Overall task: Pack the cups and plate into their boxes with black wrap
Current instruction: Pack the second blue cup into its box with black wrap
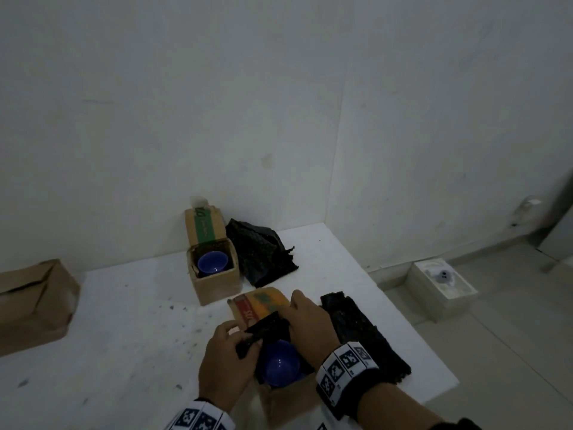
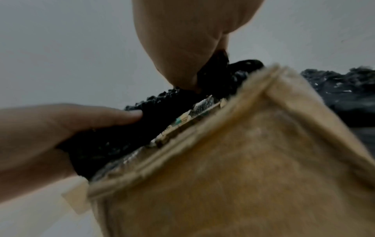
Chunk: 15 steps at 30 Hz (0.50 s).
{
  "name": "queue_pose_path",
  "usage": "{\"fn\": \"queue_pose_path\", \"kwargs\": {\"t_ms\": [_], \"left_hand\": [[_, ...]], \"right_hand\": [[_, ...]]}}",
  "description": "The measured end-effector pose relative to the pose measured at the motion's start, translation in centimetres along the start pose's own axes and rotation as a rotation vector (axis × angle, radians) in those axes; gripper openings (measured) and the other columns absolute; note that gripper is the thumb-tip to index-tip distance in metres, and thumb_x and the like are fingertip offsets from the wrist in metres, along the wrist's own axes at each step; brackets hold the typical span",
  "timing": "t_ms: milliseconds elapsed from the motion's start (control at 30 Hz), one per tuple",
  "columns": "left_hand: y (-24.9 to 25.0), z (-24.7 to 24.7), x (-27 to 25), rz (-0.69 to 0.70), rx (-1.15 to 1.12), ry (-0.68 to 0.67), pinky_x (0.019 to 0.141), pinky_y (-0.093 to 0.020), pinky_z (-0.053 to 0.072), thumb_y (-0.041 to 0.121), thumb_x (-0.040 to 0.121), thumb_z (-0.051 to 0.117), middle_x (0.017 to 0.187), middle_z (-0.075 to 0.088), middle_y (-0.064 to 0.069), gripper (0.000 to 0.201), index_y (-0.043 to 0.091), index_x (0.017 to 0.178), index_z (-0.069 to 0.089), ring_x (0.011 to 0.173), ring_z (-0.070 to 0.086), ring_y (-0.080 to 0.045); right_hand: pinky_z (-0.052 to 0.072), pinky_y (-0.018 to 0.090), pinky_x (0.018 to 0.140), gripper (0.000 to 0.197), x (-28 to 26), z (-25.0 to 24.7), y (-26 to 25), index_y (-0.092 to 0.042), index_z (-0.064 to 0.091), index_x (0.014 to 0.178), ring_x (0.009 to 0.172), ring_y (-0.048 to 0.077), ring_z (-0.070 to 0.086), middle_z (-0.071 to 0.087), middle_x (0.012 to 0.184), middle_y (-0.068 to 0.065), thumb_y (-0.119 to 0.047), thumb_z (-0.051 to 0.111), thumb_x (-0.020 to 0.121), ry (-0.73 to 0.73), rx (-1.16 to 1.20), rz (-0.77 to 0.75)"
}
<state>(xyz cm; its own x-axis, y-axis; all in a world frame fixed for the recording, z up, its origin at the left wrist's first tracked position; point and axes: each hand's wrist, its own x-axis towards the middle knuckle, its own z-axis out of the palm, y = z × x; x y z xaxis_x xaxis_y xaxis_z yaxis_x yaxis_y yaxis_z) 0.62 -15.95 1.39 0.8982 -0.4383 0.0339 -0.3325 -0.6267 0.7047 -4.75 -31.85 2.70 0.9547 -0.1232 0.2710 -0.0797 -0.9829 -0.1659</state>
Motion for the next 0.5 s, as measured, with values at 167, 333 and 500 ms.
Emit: {"fn": "queue_pose_path", "kwargs": {"t_ms": [167,333,500], "left_hand": [[-1.2,0.2,-0.6,-0.022,-0.142,-0.09,0.094,-0.026,0.042,0.031,0.09,0.056,0.134,0.048,0.003,0.042,0.026,0.13,0.044,0.117,0.049,-0.016],[-1.4,0.4,-1.1,-0.043,-0.222,-0.134,0.105,-0.031,0.038,0.022,0.093,0.053,0.143,0.041,0.003,0.051,0.024,0.14,0.033,0.129,0.042,-0.017],[-1.3,1.0,-1.8,-0.067,-0.437,-0.2,0.107,-0.029,0.032,0.015,0.096,0.046,0.147,0.034,0.001,0.049,0.025,0.141,0.029,0.133,0.033,-0.016]], "right_hand": [[0.046,0.025,0.043,0.013,-0.8,3.7,-0.2,-0.013,0.065,0.073,0.074,0.025,0.063,0.061,0.09,0.008,-0.018,0.075,0.066,-0.156,-0.099,0.01],[0.041,0.039,0.075,0.027,-0.7,3.4,-1.1,-0.005,0.049,0.119,0.108,0.033,0.047,0.043,0.126,0.015,-0.016,0.038,0.098,-0.416,-0.096,0.094],[0.04,0.042,0.094,0.034,-0.3,3.9,-0.8,-0.007,0.043,0.124,0.11,0.031,0.052,0.052,0.124,0.015,-0.025,0.045,0.096,-0.602,-0.065,0.104]]}}
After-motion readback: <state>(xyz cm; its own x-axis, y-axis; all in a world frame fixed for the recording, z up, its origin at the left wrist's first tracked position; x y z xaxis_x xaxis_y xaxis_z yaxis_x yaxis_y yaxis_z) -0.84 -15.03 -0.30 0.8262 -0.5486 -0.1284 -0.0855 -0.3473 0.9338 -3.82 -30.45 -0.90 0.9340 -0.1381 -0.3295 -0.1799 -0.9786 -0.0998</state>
